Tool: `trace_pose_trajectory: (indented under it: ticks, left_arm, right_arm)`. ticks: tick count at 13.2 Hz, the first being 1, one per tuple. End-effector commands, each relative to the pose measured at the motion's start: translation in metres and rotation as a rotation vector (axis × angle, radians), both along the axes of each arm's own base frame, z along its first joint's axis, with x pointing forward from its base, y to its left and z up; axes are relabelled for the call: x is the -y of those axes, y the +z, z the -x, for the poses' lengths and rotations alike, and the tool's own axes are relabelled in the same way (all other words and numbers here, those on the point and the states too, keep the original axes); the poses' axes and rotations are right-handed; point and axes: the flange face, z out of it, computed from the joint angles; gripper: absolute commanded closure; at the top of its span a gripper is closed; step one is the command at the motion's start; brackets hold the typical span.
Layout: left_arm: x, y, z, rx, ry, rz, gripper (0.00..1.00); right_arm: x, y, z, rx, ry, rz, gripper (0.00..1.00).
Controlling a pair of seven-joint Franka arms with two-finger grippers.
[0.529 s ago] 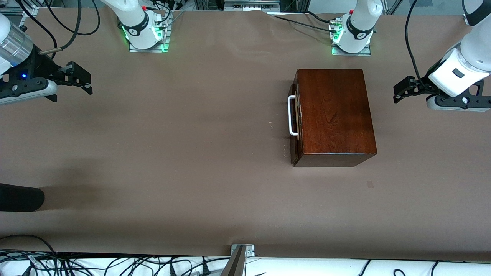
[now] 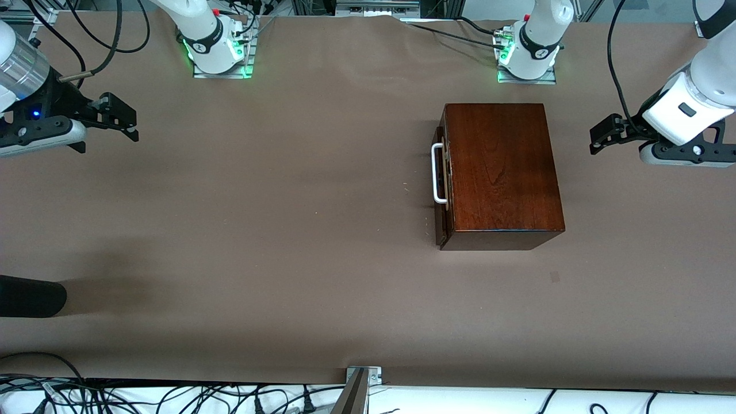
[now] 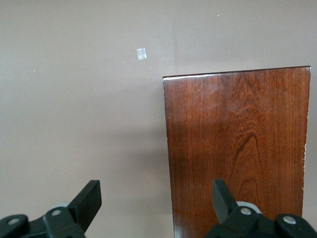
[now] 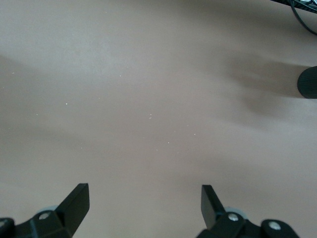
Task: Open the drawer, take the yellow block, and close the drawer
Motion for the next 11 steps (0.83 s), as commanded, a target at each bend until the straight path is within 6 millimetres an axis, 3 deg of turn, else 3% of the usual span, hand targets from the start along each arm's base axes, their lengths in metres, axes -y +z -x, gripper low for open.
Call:
trace_pose_trajectory:
  ticks: [1, 5, 9, 11]
  left_arm:
    - [0.004, 0.003, 0.005, -0.024, 0.006, 0.014, 0.0]
    - [0.013, -0.015, -0.008, -0.098, -0.012, -0.003, 0.0]
    - [0.013, -0.016, -0.008, -0.101, -0.021, -0.003, 0.0]
    - [0.035, -0.023, -0.001, -0.138, -0.054, -0.004, 0.0]
  right_arm:
    - [0.001, 0.006, 0.0, -0.002, -0.007, 0.004, 0.0]
    - [0.002, 0.005, 0.0, -0.005, -0.003, 0.006, 0.0]
    - [0.001, 0.005, 0.0, -0.003, 0.002, 0.006, 0.0]
    - [0.001, 0.005, 0.0, -0.005, 0.002, 0.005, 0.0]
